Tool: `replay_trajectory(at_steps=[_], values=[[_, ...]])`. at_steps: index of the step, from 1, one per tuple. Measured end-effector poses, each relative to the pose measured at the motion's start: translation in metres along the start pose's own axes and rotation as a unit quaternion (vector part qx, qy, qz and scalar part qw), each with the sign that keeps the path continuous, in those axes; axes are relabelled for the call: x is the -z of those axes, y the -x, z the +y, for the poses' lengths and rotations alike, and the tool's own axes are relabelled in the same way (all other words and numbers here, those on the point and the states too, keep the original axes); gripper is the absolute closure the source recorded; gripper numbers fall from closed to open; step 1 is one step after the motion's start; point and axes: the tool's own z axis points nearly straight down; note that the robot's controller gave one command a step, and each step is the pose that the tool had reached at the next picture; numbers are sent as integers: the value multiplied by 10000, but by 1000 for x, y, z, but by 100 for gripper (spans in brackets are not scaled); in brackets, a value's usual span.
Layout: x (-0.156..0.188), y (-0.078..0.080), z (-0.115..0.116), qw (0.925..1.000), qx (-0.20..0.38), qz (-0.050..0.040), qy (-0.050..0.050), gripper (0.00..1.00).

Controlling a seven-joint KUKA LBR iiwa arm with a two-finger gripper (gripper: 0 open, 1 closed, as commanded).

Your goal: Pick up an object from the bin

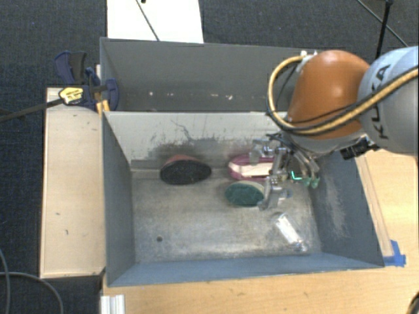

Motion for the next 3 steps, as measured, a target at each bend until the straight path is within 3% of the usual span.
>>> replay_trajectory(at_steps=[1,2,3], values=[[-125,23,-22,9983,-583,13,5,0],[-120,27,-23,9982,-590,-46,-2,100],[23,30,-35,9981,-609,-81,2,100]])
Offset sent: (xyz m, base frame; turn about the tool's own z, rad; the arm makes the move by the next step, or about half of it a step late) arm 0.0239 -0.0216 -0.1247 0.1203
